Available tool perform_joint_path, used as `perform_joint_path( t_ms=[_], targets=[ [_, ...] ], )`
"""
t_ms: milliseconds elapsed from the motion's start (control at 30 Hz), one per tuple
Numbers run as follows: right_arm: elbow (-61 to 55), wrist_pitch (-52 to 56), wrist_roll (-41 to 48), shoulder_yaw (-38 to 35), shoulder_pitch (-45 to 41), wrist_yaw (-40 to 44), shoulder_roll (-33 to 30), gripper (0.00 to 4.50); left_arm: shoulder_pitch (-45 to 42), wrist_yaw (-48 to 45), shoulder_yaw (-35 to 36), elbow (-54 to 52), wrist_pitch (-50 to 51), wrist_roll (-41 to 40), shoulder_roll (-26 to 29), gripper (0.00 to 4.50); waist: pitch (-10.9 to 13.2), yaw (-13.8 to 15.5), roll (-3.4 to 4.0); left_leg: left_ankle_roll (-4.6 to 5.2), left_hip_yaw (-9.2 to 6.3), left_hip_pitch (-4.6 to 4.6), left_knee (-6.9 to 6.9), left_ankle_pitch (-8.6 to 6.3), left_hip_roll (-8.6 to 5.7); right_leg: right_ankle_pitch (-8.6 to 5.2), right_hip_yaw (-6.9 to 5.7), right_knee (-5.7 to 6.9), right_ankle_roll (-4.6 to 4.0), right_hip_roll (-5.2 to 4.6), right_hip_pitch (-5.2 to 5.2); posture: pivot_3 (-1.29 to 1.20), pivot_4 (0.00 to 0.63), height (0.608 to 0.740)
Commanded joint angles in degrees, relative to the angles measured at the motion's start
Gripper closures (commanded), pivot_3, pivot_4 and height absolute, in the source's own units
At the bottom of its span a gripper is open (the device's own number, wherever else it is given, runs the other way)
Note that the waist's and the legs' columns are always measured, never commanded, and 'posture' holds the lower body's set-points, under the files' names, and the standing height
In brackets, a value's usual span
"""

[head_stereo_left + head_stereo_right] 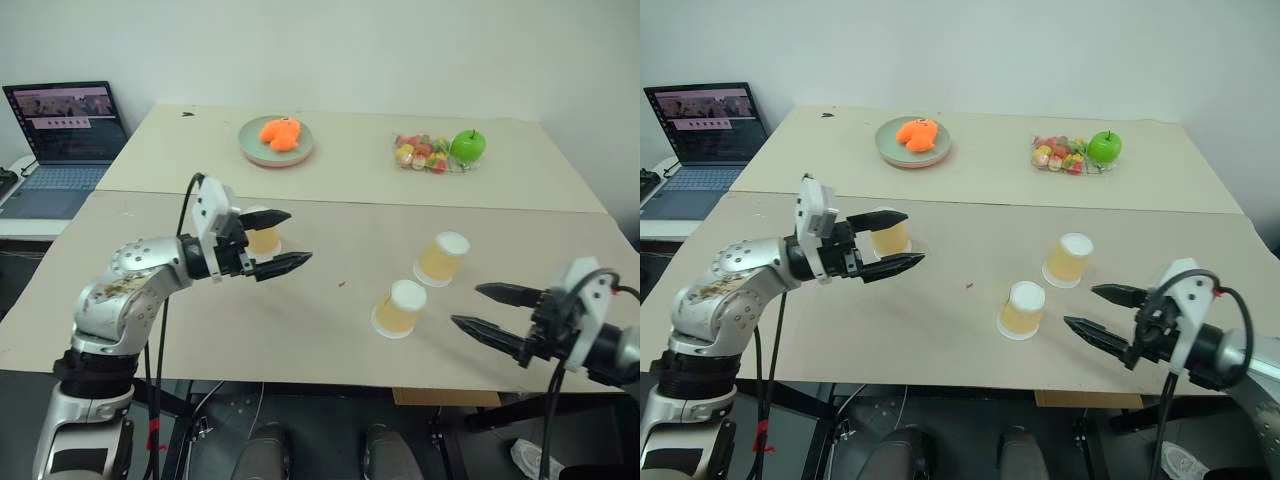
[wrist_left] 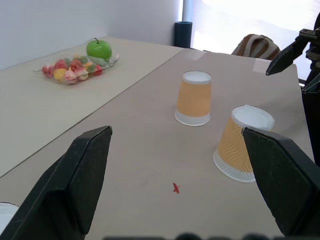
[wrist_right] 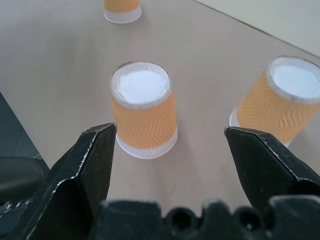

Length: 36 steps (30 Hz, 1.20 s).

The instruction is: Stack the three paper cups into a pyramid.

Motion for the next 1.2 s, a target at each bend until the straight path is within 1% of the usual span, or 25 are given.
perform_joint_path(
  t_ms=[33, 200, 367, 600, 933, 1100, 1200],
  targets=[
    [0.28, -1.7, -1.69, 4.25, -0.96, -0.63, 2.37, 0.44, -1.12, -0.36, 0.07, -1.03, -2.04, 0.51, -0.7, 0.07, 0.02, 0.01, -0.03, 0.0, -0.02, -0.01, -0.01, 0.0, 0.0, -0.01, 0.0, -0.01, 0.0, 0.0, 0.01, 0.0, 0.15, 0.676],
    [2.37, -4.03, -4.87, 9.08, -1.76, -0.18, 4.73, 0.44, 0.23, -0.18, 0.5, -1.69, -2.61, 1.16, -0.78, 0.07, 0.06, 0.04, -0.05, 0.02, -0.03, -0.05, -0.01, -0.01, -0.03, -0.02, 0.0, -0.04, 0.02, -0.02, -0.01, 0.0, 0.15, 0.676],
    [5.4, -5.72, -6.41, 11.09, -4.02, 0.44, 5.95, 0.44, 0.44, 0.48, 1.8, -1.85, -2.22, 0.65, -0.56, 0.07, 0.08, 0.02, -0.05, 0.0, -0.04, 0.0, 0.0, 0.0, -0.02, -0.01, 0.0, 0.03, 0.02, -0.02, 0.01, 0.0, 0.15, 0.676],
    [9.17, -6.8, -7.71, 14.07, -9.58, 1.29, 7.23, 0.44, 1.8, 0.8, 3.87, -3.3, -0.92, -0.83, 0.5, 0.07, 0.09, -0.07, -0.04, 0.01, -0.04, 0.01, -0.02, 0.0, -0.02, -0.02, -0.01, 0.03, 0.02, -0.01, -0.01, 0.0, 0.15, 0.676],
    [12.04, -6.51, -8.11, 18.33, -16.04, 2.83, 9.07, 0.44, 5.78, -1.94, 4.52, -5.91, 2.07, -3.15, 4.85, 0.07, 0.11, -0.03, -0.01, 0.0, -0.05, 0.02, -0.02, 0.0, -0.01, -0.02, -0.03, 0.05, 0.01, -0.01, -0.01, 0.0, 0.15, 0.676],
    [14.42, -7.43, -8.88, 19.54, -18.14, 4.12, 9.13, 0.44, 7.49, -2.13, 4.42, -7.22, 2.25, -3.54, 5.31, 0.07, 0.14, 0.08, 0.0, 0.0, -0.05, 0.0, -0.01, 0.0, -0.02, -0.02, -0.04, 0.03, 0.02, -0.02, 0.0, 0.0, 0.15, 0.676],
    [15.07, -8.02, -8.86, 19.82, -18.5, 5.97, 9.04, 1.17, 7.89, -1.89, 4.8, -7.57, 2.51, -3.79, 5.38, 0.0, 0.16, 0.02, 0.01, 0.0, -0.04, 0.0, -0.02, 0.0, -0.02, -0.02, -0.04, 0.04, 0.01, -0.02, 0.0, 0.0, 0.15, 0.676]
  ],
)
